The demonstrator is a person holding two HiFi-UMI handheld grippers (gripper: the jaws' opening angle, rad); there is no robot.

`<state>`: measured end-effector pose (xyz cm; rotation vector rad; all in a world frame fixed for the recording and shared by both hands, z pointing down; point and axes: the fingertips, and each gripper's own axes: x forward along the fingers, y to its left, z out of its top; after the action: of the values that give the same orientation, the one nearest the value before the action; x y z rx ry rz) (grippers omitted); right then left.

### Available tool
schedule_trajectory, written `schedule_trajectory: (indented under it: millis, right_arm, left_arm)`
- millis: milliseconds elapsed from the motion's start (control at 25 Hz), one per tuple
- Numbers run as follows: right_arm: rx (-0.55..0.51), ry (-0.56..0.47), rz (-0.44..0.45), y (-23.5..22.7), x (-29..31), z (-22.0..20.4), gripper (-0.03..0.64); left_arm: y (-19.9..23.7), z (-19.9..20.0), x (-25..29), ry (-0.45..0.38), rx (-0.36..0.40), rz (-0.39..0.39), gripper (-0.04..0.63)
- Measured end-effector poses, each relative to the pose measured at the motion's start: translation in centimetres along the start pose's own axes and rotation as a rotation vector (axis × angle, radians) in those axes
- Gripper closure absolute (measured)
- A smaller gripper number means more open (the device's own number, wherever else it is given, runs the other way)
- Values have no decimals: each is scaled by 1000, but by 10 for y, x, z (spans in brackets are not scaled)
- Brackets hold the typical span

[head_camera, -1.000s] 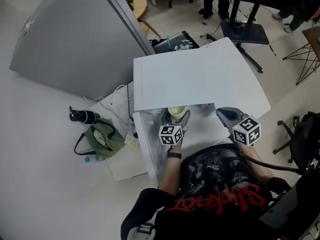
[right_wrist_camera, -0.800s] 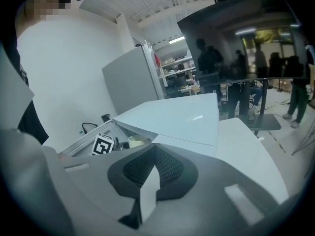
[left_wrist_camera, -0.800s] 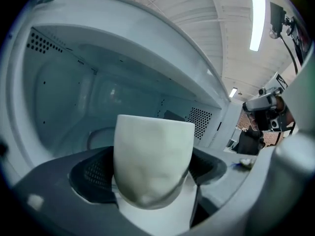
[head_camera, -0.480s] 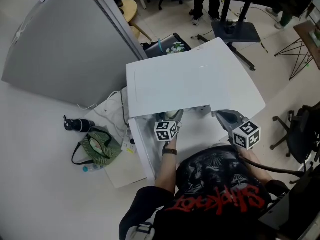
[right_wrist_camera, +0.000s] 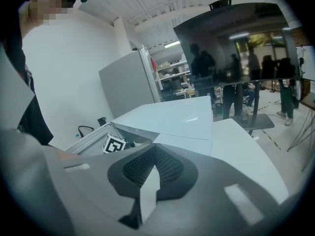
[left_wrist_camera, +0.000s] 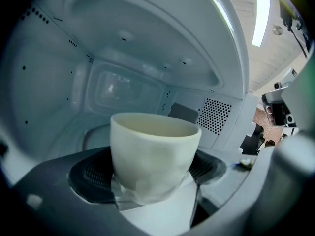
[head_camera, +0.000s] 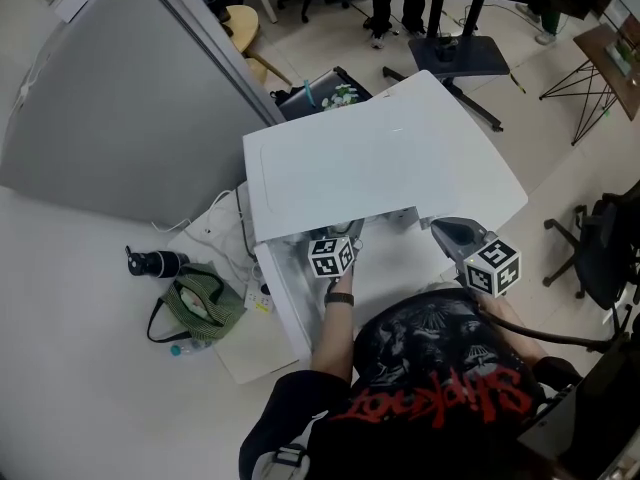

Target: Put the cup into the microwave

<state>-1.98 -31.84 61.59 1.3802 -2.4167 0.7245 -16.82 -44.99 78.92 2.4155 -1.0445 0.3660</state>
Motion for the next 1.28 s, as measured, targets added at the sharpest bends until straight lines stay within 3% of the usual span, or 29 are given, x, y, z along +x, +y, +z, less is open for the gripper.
schedule_trajectory:
  millis: [600, 800, 1280]
  right_arm:
    - [29, -33, -32, 5, -17, -7, 617]
    - [35, -28, -21, 10, -22, -15, 617]
    - [53, -27, 27, 19, -34, -27, 617]
  left_arm:
    - [16, -7, 26, 179, 104, 36, 155]
    - [10, -6, 21, 190, 103, 49, 155]
    - [-1, -7, -3, 124, 82, 56, 146]
